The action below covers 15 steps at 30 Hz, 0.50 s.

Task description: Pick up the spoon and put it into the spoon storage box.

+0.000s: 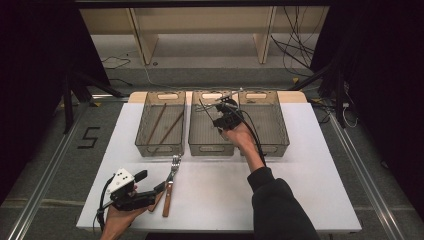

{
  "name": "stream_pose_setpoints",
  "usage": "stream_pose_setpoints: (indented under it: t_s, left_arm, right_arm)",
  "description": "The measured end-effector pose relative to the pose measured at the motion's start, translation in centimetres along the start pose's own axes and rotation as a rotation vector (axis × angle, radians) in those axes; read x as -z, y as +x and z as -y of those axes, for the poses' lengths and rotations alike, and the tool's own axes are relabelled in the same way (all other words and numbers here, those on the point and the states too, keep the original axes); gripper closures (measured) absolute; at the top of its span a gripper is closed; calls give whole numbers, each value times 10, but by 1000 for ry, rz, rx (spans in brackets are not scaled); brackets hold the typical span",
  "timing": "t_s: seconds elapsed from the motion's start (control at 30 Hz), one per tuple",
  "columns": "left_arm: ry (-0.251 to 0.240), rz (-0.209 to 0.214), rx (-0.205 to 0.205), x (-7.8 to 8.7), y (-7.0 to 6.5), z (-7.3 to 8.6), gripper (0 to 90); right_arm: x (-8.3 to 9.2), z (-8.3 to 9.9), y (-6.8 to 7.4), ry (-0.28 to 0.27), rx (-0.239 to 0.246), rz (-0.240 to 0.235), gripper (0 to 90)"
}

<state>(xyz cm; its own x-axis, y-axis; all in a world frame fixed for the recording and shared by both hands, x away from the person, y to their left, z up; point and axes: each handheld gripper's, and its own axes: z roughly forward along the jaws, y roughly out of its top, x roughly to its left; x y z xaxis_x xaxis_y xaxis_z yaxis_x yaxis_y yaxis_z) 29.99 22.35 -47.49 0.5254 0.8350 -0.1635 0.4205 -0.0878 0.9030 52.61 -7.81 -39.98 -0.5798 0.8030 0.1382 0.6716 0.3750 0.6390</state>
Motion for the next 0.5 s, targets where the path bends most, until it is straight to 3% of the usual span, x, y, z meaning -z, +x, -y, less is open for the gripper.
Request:
stream_pose_setpoints:
  t_s: [0.1, 0.17, 0.27, 0.5]
  left_arm:
    - [-1, -1, 1, 0, 0, 0, 183]
    - [0, -2, 1, 0, 0, 0, 183]
    - [0, 0, 2, 0, 0, 0, 184]
    - [10, 0, 2, -1, -1, 1, 183]
  right_arm:
    - [-3, 0, 2, 6, -5, -5, 885]
    - [-3, 1, 0, 2, -18, -19, 791]
    - [-1, 0, -1, -13, -32, -51, 750]
    - [8, 5, 6, -25, 28, -74, 628]
